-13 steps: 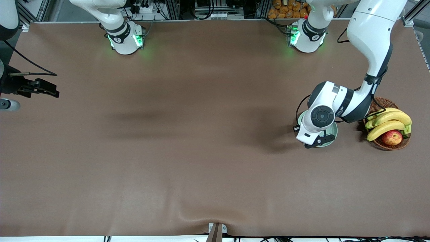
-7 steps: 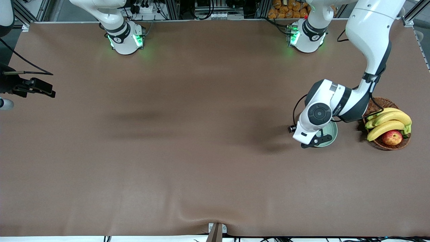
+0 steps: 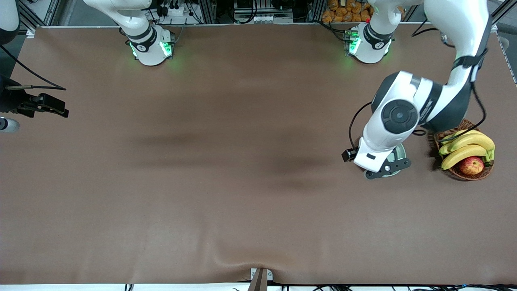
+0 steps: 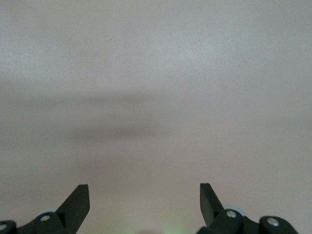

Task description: Collect all strawberries into plate

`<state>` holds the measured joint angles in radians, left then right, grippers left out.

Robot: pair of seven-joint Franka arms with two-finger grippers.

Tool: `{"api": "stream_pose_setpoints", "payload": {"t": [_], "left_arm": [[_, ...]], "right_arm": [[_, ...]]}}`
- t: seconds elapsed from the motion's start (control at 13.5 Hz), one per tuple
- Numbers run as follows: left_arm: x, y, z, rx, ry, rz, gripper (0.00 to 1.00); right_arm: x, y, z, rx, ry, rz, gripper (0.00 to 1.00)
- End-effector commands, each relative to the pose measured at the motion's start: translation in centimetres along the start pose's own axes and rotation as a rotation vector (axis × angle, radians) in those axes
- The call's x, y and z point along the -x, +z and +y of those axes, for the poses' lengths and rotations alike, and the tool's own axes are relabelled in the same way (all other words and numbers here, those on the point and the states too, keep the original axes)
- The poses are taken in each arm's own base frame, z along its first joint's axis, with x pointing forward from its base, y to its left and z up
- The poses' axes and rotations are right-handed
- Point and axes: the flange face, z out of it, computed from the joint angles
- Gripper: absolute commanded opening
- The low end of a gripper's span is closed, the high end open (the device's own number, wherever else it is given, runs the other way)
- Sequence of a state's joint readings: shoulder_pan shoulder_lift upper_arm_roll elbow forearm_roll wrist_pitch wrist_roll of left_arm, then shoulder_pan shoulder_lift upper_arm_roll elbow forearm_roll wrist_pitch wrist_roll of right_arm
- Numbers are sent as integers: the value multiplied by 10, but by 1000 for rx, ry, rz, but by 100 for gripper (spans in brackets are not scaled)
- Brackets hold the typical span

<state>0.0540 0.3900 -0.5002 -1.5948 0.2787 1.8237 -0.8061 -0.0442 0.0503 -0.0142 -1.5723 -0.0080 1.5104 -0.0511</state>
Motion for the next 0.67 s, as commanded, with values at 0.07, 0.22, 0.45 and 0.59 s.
{"api": "stream_pose_setpoints", "payload": {"t": [0.07, 0.22, 0.45, 0.59], "left_arm": [[-2, -77, -30, 97, -62, 12, 100], [9, -120, -55, 128, 26, 43, 100], [14, -157, -102, 134, 133, 54, 100], [11, -173, -145, 146, 184, 49, 100]], "right_arm": [[-2, -6, 0, 6, 5, 6, 100], [-2, -6, 0, 6, 5, 6, 100], [-2, -6, 0, 6, 6, 8, 100], [-1, -13, 1, 7, 6, 17, 100]]}}
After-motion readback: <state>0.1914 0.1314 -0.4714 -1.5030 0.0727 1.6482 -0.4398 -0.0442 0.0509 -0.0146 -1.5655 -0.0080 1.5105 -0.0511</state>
